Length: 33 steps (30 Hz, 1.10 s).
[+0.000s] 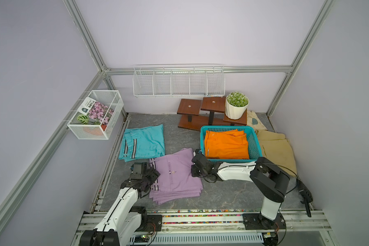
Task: Put the folded long pants in the basket
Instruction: Pick up the long pant at the center of the board.
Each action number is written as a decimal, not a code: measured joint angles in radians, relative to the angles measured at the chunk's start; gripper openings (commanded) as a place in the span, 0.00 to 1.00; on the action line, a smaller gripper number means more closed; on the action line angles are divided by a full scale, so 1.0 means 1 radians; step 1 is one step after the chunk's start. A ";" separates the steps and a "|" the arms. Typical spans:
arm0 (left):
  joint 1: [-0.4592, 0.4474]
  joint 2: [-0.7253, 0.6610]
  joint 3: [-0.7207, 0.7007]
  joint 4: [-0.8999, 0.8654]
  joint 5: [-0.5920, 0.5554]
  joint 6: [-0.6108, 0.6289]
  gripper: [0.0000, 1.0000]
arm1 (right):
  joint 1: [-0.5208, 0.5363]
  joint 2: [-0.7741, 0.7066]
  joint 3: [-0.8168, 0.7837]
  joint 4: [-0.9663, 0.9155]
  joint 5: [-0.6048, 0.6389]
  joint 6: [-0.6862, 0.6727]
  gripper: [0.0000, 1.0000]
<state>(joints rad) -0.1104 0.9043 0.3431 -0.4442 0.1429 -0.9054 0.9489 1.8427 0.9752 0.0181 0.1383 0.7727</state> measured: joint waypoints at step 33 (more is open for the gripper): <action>-0.001 -0.179 0.313 -0.209 0.199 0.046 0.00 | 0.084 -0.150 0.199 -0.287 0.082 -0.090 0.00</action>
<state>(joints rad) -0.1116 0.7250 0.6563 -0.6533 0.3420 -0.8593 1.0328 1.6924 1.1740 -0.2691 0.2203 0.6827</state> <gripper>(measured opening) 0.135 0.096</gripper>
